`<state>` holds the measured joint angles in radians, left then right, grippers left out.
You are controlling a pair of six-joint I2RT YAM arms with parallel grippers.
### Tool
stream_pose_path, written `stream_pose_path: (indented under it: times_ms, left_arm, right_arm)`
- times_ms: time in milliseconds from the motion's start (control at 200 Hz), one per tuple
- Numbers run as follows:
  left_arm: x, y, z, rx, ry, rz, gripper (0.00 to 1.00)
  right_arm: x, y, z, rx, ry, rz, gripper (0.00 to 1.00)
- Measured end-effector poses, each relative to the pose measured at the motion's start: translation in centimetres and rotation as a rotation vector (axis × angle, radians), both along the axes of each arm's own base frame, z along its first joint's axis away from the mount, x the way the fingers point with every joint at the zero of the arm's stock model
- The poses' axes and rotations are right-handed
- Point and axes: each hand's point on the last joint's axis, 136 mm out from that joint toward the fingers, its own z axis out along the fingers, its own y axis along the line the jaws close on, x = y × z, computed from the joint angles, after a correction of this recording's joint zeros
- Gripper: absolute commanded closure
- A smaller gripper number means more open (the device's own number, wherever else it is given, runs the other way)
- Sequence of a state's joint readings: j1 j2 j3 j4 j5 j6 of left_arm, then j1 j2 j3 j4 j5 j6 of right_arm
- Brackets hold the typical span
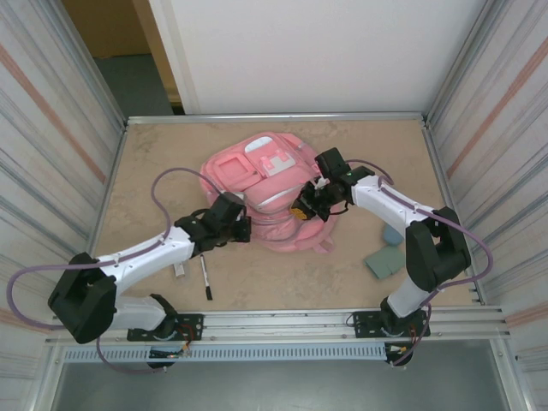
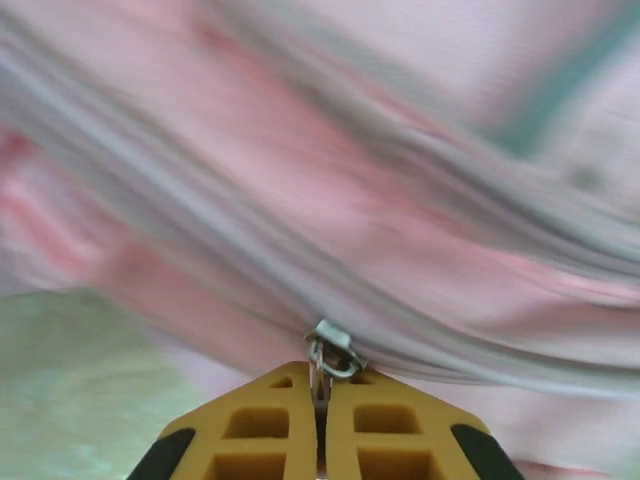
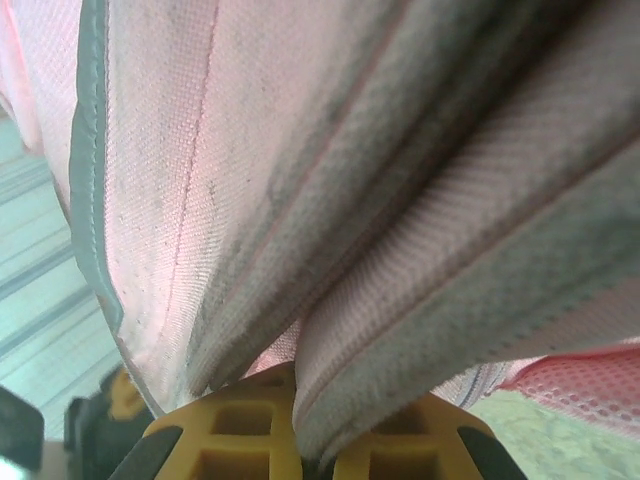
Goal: Pack books, pencil case, and school supplies into a backpack
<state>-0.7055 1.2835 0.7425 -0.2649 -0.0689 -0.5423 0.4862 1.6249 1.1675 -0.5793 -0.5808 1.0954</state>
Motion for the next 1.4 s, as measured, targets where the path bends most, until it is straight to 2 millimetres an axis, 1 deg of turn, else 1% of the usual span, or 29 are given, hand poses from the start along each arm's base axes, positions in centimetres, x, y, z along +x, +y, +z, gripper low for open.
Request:
stream_pose_path:
  times_ms: [65,271,341,416,486,561,636,682,762,797,827,872,897,947,987,1042,1122,1168,1243,1303,1398]
  left_arm:
    - [0.6,0.6,0.1,0.017,-0.025,-0.029,1.0]
    - [1.1,1.6,1.3,0.036,-0.107,-0.126,1.0]
    - [1.6,2.2,1.4,0.048,-0.125,-0.13,1.0]
    - [2.5,3.3,1.2,0.058,-0.145,-0.112,1.0]
    - [3.6,4.6,0.7,0.057,-0.138,-0.074,1.0]
    - [5.3,6.5,-0.6,0.058,-0.106,-0.008,1.0]
    - [6.0,7.0,-2.2,0.046,-0.046,0.005,1.0]
    - [6.5,7.1,-2.8,0.033,-0.017,0.008,1.0]
    - [7.7,7.0,-3.0,0.002,0.013,0.009,1.0]
    - [8.3,7.0,-2.7,-0.009,0.014,0.01,0.91]
    - [8.7,7.1,-2.5,-0.012,0.01,0.014,0.82]
    - [9.3,7.6,-1.9,-0.009,-0.004,0.034,0.71]
    - [9.7,8.1,-1.7,-0.002,-0.011,0.054,0.67]
    - [10.1,9.4,-1.2,0.005,-0.021,0.108,0.64]
    - [10.1,10.3,-0.7,0.01,-0.029,0.14,0.62]
    - [10.1,11.4,0.6,0.01,-0.056,0.189,0.59]
    - [9.1,11.8,2.9,-0.021,-0.099,0.215,0.56]
    - [8.4,11.5,4.2,-0.054,-0.126,0.208,0.55]
    - [7.1,10.9,5.6,-0.115,-0.143,0.192,0.51]
    - [5.9,10.1,6.0,-0.16,-0.137,0.172,0.48]
    - [3.9,8.3,5.7,-0.208,-0.09,0.129,0.43]
  right_arm:
    - [-0.3,-0.2,-0.1,-0.006,0.009,0.008,1.0]
    - [-0.8,-0.3,0.3,-0.002,0.009,0.031,1.0]
    - [-0.9,-0.2,0.5,0.002,0.009,0.033,1.0]
    - [-0.9,-0.1,0.8,0.009,0.003,0.04,1.0]
    - [-0.9,0.0,1.0,0.017,-0.006,0.054,1.0]
    - [-0.9,0.3,1.2,0.025,-0.014,0.068,1.0]
    - [-0.8,0.9,1.6,0.037,-0.045,0.089,1.0]
    - [-0.6,1.3,1.9,0.043,-0.067,0.101,1.0]
    - [-0.2,1.6,2.1,0.04,-0.097,0.102,0.89]
    - [-0.2,1.8,2.1,0.038,-0.106,0.104,0.86]
    - [-0.2,1.9,2.1,0.041,-0.108,0.106,0.83]
    - [-0.5,2.0,2.1,0.045,-0.103,0.117,0.77]
    - [-0.7,2.0,2.1,0.043,-0.096,0.122,0.73]
    - [-1.3,2.0,1.9,0.039,-0.081,0.136,0.64]
    - [-1.7,1.9,1.8,0.036,-0.071,0.141,0.58]
    - [-2.2,1.6,1.6,0.031,-0.063,0.149,0.52]
    - [-2.9,1.1,1.5,0.018,-0.048,0.152,0.47]
    - [-3.1,0.7,1.4,0.004,-0.047,0.15,0.45]
    - [-3.1,-0.1,1.5,-0.026,-0.062,0.15,0.44]
    - [-2.9,-1.2,1.5,-0.062,-0.078,0.14,0.43]
    - [-2.2,-3.4,1.4,-0.124,-0.103,0.107,0.41]
